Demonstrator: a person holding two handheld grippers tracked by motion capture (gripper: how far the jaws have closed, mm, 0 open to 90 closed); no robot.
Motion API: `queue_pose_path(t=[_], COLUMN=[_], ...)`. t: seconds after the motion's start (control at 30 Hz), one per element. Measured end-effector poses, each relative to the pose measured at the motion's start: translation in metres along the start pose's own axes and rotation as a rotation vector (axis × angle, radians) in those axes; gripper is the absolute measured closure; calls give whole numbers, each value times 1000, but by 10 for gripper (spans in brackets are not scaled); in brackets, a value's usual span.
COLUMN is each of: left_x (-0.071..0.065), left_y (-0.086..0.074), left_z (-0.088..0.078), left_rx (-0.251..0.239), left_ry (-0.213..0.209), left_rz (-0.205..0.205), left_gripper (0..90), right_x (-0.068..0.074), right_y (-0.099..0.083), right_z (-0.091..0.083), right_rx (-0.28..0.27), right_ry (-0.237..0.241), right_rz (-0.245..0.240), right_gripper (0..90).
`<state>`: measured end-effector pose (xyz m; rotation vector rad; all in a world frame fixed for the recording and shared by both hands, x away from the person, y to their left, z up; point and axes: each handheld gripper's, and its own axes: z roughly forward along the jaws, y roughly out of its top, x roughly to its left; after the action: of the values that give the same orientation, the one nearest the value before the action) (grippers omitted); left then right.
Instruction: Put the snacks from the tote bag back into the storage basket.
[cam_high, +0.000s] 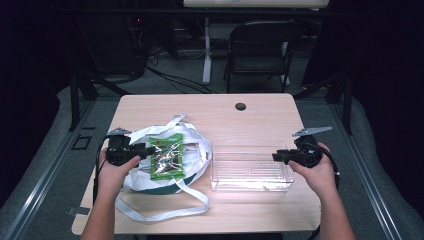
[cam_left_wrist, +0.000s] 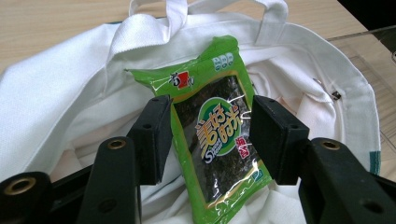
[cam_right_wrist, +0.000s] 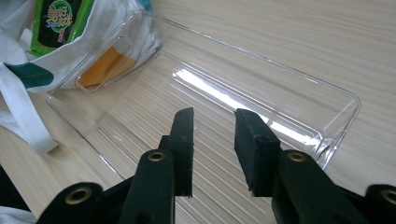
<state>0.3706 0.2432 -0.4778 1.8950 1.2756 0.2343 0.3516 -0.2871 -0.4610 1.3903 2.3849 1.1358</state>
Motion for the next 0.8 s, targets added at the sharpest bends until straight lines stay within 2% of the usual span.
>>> queue_pose_path(t=[0.33,0.63,0.8], left_x=[6,8,8], left_y=[-2,-3,-4], left_z=[5,6,6], left_rx=[42,40,40], left_ry=[-15,-12,-19], left_rz=[-41,-50,-52], left_gripper=[482,460,472], right_x=[2,0,0], right_y=[1,1,1], right_z=[2,2,0], right_rx=[36,37,17], right_ry=[-2,-7,-3], right_rz=[-33,-26,-13], right_gripper=[654,642,645])
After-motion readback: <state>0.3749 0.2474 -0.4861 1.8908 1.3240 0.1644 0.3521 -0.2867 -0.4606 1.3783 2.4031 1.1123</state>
